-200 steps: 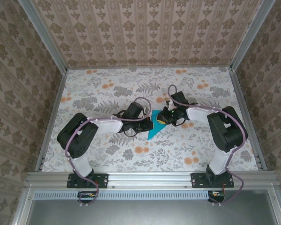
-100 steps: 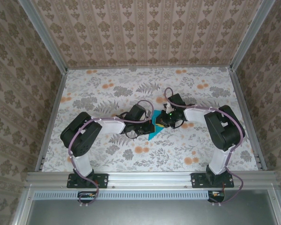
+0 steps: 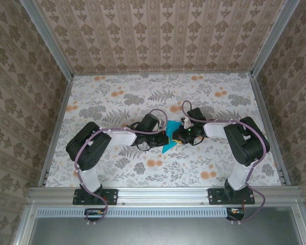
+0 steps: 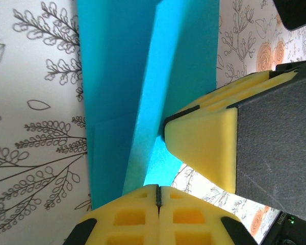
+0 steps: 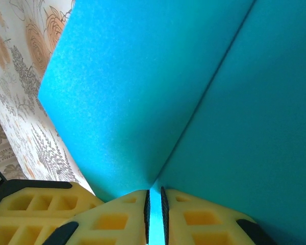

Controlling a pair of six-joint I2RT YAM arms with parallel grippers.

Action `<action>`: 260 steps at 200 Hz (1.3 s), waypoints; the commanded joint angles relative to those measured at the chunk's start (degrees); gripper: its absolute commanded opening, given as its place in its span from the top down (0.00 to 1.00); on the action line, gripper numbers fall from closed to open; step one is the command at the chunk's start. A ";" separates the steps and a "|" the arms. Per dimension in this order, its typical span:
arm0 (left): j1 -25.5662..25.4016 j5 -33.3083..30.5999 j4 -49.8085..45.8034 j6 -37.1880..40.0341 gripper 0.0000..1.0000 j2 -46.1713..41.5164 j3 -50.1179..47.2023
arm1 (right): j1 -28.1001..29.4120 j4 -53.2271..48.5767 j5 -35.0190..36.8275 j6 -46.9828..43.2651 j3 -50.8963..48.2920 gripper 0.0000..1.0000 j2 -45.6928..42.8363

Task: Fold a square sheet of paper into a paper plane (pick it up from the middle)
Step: Fourth fold the wing at the center of the table.

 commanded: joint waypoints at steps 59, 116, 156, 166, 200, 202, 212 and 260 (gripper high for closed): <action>-0.42 -0.22 -0.57 -0.64 0.98 2.25 -0.91 | 0.14 4.52 -3.31 -1.22 0.41 0.87 -3.49; -0.44 -0.68 -0.79 -0.63 0.98 1.57 -1.23 | 1.27 3.50 -2.75 -1.56 4.03 0.89 2.15; -0.48 -0.99 -0.33 -0.87 0.98 -0.42 -1.67 | 1.29 -1.03 0.80 -3.17 5.32 0.91 4.43; -0.48 -1.40 -0.13 -1.06 0.98 -1.45 -1.99 | 1.25 -1.96 1.58 -3.46 5.34 0.92 4.89; -0.56 -3.58 -2.28 -0.93 0.96 -2.63 -1.47 | 1.17 -2.62 2.55 -3.78 4.78 0.92 5.68; -0.54 -3.76 -2.52 -0.87 0.95 -2.53 -1.43 | 1.16 -2.54 2.54 -3.84 4.75 0.92 5.64; -0.56 -4.11 -3.52 -0.82 0.95 -1.82 -1.24 | 1.16 -2.57 2.57 -3.85 4.83 0.92 5.82; -1.35 -2.57 -5.11 -1.59 0.98 1.73 -0.97 | 1.08 -2.16 2.12 -4.01 5.18 0.92 5.37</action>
